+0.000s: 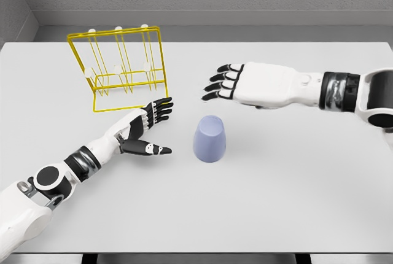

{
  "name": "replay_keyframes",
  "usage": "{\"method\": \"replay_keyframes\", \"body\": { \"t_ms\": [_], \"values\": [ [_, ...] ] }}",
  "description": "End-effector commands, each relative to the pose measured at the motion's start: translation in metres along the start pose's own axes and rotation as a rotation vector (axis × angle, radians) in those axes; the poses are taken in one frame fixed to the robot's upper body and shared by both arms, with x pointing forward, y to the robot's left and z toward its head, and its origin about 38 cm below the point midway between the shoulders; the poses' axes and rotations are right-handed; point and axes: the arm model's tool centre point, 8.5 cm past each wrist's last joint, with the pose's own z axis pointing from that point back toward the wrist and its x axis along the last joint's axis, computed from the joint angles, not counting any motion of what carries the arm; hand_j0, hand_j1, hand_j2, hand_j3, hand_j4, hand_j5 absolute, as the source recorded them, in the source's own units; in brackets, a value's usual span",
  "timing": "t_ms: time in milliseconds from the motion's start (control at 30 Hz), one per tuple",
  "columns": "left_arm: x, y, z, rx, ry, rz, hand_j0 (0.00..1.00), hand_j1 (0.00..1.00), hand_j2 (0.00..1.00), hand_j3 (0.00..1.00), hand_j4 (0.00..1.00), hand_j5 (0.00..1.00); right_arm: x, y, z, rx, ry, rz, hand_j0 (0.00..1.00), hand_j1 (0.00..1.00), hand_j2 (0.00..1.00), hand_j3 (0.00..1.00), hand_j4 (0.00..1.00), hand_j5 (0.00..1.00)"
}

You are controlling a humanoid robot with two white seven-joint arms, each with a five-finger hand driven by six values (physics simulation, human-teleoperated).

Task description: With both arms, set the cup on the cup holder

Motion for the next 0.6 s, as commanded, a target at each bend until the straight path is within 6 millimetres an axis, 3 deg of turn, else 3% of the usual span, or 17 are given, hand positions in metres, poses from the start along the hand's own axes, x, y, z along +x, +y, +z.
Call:
{"method": "replay_keyframes", "body": {
  "t_ms": [0, 33, 167, 300, 367, 467, 567],
  "values": [
    [0.001, 0.0, -0.001, -0.001, -0.002, 0.001, 1.0, 1.0, 1.0, 1.0, 1.0, 1.0, -0.039, -0.053, 0.084, -0.187, 0.164, -0.014, 1.0, 1.0, 1.0, 1.0, 1.0, 1.0],
    [0.001, -0.001, -0.002, -0.007, 0.0, -0.001, 1.0, 1.0, 1.0, 1.0, 1.0, 1.0, -0.042, -0.053, 0.111, -0.218, 0.194, -0.052, 1.0, 1.0, 1.0, 1.0, 1.0, 1.0],
    [0.005, -0.016, -0.018, -0.043, -0.022, 0.01, 1.0, 1.0, 1.0, 1.0, 1.0, 1.0, -0.056, -0.011, 0.162, -0.24, 0.315, -0.21, 1.0, 1.0, 1.0, 1.0, 1.0, 1.0],
    [0.006, -0.026, -0.027, -0.061, -0.021, 0.017, 1.0, 1.0, 1.0, 1.0, 1.0, 1.0, -0.032, 0.047, 0.157, -0.292, 0.23, -0.484, 1.0, 1.0, 1.0, 1.0, 1.0, 1.0],
    [0.003, -0.03, -0.027, -0.074, -0.013, 0.018, 1.0, 1.0, 1.0, 1.0, 1.0, 1.0, -0.024, 0.072, 0.141, -0.349, 0.217, -0.572, 1.0, 1.0, 1.0, 1.0, 1.0, 1.0],
    [0.005, -0.037, -0.032, -0.089, -0.021, 0.01, 1.0, 1.0, 1.0, 1.0, 1.0, 1.0, -0.033, 0.096, 0.145, -0.367, 0.265, -0.645, 1.0, 1.0, 1.0, 1.0, 1.0, 1.0],
    [0.005, -0.046, -0.04, -0.108, -0.028, 0.014, 1.0, 1.0, 1.0, 1.0, 1.0, 1.0, -0.03, 0.104, 0.161, -0.418, 0.317, -0.663, 1.0, 1.0, 1.0, 1.0, 1.0, 1.0]
  ]
}}
